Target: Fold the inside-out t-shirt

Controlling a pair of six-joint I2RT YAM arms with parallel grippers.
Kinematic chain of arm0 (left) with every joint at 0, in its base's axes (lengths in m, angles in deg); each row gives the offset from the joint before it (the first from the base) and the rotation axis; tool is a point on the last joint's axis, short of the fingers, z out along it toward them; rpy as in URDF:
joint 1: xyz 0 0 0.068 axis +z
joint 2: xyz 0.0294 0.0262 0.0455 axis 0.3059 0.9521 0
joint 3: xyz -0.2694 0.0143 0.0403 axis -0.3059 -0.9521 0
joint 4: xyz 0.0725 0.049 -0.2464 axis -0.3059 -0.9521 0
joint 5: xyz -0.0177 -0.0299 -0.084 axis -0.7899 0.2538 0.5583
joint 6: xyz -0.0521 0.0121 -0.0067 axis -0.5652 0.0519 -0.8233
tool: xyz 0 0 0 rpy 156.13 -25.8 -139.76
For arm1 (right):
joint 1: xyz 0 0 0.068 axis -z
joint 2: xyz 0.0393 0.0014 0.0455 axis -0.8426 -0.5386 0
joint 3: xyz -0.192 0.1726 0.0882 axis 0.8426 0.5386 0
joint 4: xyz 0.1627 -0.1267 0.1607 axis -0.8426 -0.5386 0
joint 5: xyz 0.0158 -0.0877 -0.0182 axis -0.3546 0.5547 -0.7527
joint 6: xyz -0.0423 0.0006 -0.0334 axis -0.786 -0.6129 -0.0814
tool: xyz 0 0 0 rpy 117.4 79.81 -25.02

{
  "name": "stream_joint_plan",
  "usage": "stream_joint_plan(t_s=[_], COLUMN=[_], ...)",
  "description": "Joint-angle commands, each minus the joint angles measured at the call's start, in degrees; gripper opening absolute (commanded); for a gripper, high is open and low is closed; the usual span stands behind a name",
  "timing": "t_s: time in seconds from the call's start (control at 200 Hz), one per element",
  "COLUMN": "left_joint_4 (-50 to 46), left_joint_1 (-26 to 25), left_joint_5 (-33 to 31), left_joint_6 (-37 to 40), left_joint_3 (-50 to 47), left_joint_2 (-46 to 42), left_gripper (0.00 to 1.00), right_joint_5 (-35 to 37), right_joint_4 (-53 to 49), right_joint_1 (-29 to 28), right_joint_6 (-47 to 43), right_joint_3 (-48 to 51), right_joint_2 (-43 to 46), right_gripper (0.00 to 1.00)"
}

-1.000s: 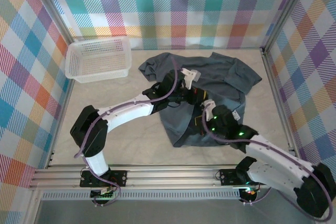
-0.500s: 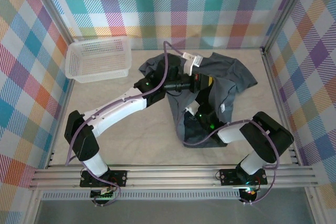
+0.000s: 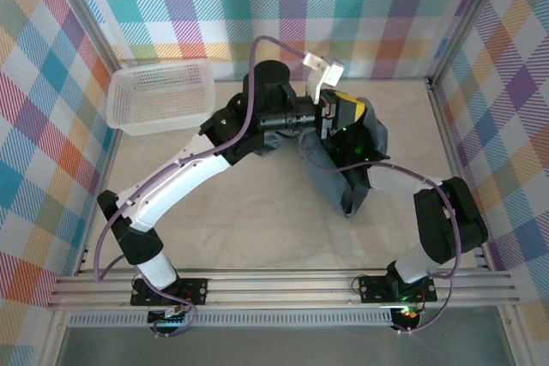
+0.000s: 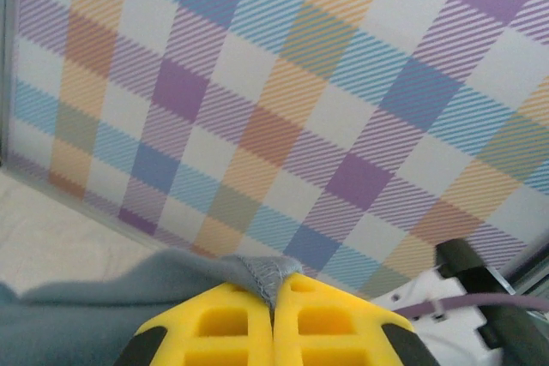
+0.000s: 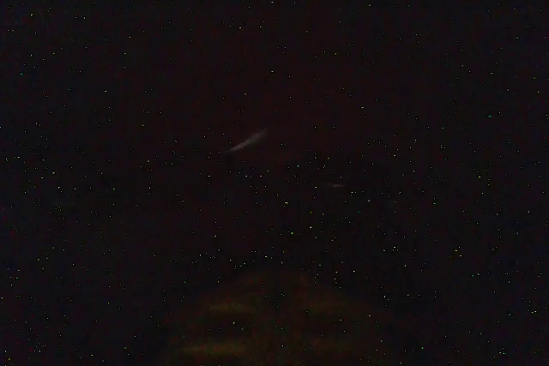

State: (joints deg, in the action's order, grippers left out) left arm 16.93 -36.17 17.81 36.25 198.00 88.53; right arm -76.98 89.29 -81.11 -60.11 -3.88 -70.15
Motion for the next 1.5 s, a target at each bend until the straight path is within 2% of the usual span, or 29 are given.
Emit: stream_joint_plan(t_s=[0.0,0.12,0.2,0.31,0.455,0.57,0.67,0.785,0.87,0.995,1.09,1.31,1.375,1.445,1.495], left_joint_4=[-2.99,-3.89,-4.05,-6.55,-10.52,-11.41,-13.75,-8.68,-5.18,-4.61,-5.01,-9.13,-12.08,-15.34,-17.04], left_joint_1=[-0.94,-1.11,-1.54,-3.27,-7.02,-7.50,-7.55,-7.55,-7.55,-7.63,-8.19,-9.20,-9.60,-10.45,-11.15], left_joint_5=[1.25,1.81,4.03,6.28,4.66,3.14,1.11,2.18,2.30,3.58,4.09,2.56,1.48,-0.35,-1.84], left_joint_6=[3.62,4.15,4.31,7.13,13.25,15.36,19.27,18.37,16.55,15.47,15.37,20.65,23.30,26.36,28.20], left_joint_3=[5.25,8.97,12.39,19.13,25.60,25.54,22.74,16.13,13.99,15.11,16.55,21.70,24.34,27.07,28.51], left_joint_2=[1.77,3.51,5.13,7.92,9.15,8.19,6.71,2.70,0.62,0.24,0.50,1.27,2.13,3.11,3.65], left_gripper=[0.00,0.00,0.00,0.00,0.00,0.00,0.00,0.00,0.00,0.00,0.00,0.00,0.00,0.00,0.00], right_joint_5=[-7.65,-12.49,-16.43,-21.47,-25.69,-26.77,-30.52,-34.43,-34.92,-32.71,-29.16,-15.26,-7.53,-0.09,3.03], right_joint_4=[-7.34,-12.02,-12.43,-14.54,-15.95,-24.53,-33.61,-30.48,-29.89,-42.51,-47.97,-59.32,-63.23,-66.03,-67.59], right_joint_1=[-0.37,0.03,1.51,2.44,3.04,3.79,4.78,7.22,9.60,9.87,9.57,7.27,7.35,7.65,7.96], right_joint_6=[9.61,12.32,17.24,22.21,26.61,24.84,24.18,28.81,31.10,26.18,25.18,22.20,23.20,23.67,24.11], right_joint_3=[-1.71,-6.30,-7.58,-8.02,-8.27,-14.02,-20.01,-17.57,-16.17,-23.11,-26.61,-33.33,-34.65,-34.67,-34.56], right_joint_2=[-0.67,2.65,3.09,-1.82,-7.69,-8.40,-6.57,-3.46,-5.23,-13.34,-17.61,-18.06,-17.75,-18.62,-20.04], right_gripper=[0.00,0.00,0.00,0.00,0.00,0.00,0.00,0.00,0.00,0.00,0.02,0.10,0.17,0.37,0.40])
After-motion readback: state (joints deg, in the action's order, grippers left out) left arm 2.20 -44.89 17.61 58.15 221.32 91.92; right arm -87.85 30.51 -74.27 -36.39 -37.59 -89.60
